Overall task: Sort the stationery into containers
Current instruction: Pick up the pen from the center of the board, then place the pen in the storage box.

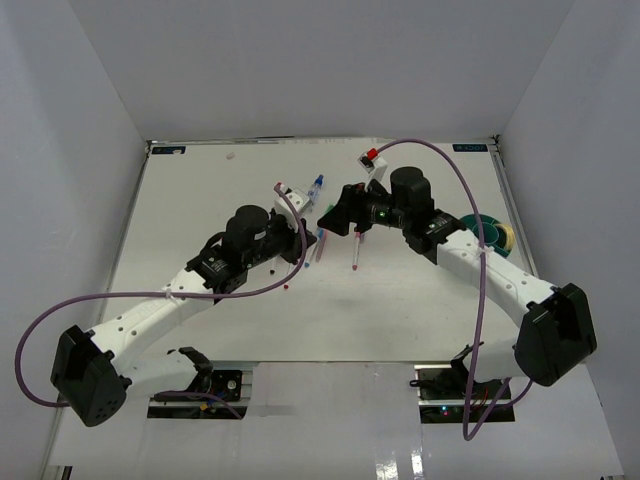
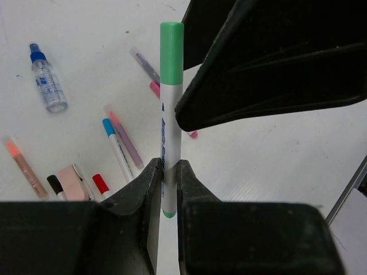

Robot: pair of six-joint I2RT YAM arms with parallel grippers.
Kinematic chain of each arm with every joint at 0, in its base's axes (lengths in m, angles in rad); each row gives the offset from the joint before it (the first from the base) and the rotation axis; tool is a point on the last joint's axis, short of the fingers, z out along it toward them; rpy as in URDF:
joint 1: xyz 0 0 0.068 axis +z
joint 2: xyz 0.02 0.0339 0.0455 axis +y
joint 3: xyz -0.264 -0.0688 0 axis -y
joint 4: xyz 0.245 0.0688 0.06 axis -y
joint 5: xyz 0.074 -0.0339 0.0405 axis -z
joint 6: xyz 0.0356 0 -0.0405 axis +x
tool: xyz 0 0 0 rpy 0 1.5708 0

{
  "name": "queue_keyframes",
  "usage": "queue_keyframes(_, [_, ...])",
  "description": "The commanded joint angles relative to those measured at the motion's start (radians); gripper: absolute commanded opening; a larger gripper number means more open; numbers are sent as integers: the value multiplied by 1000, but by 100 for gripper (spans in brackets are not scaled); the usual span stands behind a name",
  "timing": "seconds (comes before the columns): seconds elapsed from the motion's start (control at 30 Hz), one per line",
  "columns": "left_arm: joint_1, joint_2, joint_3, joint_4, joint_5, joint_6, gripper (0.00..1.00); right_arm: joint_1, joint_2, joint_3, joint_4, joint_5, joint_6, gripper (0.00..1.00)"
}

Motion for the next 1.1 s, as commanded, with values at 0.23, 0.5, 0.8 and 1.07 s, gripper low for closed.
queue_keyframes(0.23, [-8,-12,-25,44,31,10,19,27,28,52,114,-20,53,67])
queue_keyframes(0.5, [-8,-7,-26,51,35,6,20,29,37,38,129,-31,54,43])
queue_keyframes(0.8, [-8,17,-28,37,14,-16,42,29,26,27,126,1,39,8])
queue_keyframes(1.07, [-8,65,17,-52,-173,-110,92,-49,-72,-29,-16,282,-114,8])
